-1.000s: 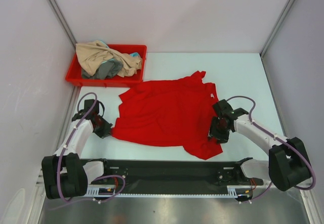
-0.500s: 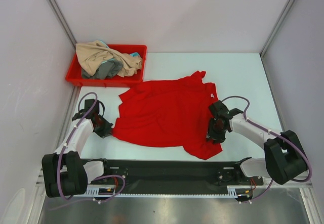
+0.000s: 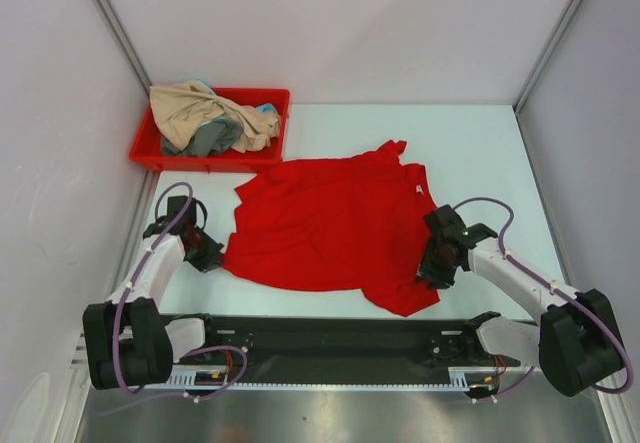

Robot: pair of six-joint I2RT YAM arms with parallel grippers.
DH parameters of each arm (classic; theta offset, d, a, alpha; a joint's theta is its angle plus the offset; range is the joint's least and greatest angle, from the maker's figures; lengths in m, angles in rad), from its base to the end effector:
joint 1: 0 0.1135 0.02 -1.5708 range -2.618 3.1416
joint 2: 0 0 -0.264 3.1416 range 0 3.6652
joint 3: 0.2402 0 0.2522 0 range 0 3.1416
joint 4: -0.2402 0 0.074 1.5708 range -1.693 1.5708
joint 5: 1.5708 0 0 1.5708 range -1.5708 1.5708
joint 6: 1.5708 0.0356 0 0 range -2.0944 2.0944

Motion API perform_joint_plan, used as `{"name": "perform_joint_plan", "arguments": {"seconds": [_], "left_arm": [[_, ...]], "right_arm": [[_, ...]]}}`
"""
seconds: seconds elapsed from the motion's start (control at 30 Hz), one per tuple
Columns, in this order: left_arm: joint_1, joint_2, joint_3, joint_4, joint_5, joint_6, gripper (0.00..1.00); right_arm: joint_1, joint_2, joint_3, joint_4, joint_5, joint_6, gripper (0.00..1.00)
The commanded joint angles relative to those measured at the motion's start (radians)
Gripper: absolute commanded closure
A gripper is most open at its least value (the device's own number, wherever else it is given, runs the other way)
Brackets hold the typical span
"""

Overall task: Fold and stack the t-shirts
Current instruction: Flatten the tshirt out

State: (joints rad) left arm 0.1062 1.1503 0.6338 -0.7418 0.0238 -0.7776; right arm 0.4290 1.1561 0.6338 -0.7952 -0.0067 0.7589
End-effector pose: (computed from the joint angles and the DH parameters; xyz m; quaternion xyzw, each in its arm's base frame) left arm 0.1876 0.0191 0.1814 -0.4207 0.8937 -0.0624 0.1430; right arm 0.1666 0.0765 0.1788 0.1625 0.9786 0.0734 0.1028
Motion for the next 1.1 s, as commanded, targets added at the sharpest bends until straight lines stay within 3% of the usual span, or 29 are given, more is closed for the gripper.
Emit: {"name": "perform_joint_plan", "arguments": {"seconds": [0.0, 0.67, 1.07], "left_arm": [[0.007, -0.011, -0.013, 0.013, 0.005, 0.001, 1.00], [0.007, -0.026, -0.025, 0.005, 0.013, -0.005, 1.00], [0.007, -0.032, -0.029, 0.002, 0.015, -0.006, 0.99]], "right_arm": [[-0.032, -0.022, -0.023, -0.013, 0.016, 0.022, 0.62], [-0.064, 0.040, -0.028, 0.099, -0.016, -0.015, 0.56], [-0.062, 0.062, -0.029, 0.082, -0.004, -0.004, 0.73]]}}
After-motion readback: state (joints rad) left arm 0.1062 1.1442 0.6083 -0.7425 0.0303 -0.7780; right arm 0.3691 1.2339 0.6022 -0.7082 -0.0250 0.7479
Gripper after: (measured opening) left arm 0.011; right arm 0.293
